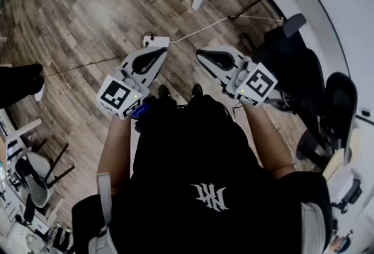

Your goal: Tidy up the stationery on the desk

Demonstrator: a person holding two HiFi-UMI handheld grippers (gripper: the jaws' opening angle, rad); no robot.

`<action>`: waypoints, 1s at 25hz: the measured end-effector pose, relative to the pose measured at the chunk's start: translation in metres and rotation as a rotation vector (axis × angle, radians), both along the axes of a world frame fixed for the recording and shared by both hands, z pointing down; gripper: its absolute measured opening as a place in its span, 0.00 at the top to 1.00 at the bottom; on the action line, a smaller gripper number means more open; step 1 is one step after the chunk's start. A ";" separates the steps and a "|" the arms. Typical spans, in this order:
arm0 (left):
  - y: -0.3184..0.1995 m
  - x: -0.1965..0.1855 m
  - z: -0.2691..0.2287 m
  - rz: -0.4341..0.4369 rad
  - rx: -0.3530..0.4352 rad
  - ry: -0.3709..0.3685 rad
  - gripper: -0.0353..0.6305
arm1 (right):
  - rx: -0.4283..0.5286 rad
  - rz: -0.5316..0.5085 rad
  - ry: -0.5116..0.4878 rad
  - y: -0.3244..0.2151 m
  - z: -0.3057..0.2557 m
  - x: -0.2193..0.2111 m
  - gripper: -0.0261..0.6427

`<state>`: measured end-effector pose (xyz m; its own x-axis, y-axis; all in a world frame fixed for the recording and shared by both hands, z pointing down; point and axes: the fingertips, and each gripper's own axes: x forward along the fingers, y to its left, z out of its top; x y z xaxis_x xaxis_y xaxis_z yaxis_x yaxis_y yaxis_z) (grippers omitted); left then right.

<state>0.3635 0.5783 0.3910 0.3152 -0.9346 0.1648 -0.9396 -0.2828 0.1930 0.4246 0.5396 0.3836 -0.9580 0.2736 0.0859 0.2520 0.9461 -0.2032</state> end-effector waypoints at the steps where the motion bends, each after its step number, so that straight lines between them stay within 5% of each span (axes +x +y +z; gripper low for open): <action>1: 0.000 -0.004 0.002 0.005 -0.001 0.000 0.96 | 0.004 0.005 0.000 -0.001 0.001 -0.003 0.90; 25: 0.017 -0.043 0.014 0.024 -0.033 0.005 0.96 | 0.007 0.051 -0.037 0.021 -0.005 -0.047 0.90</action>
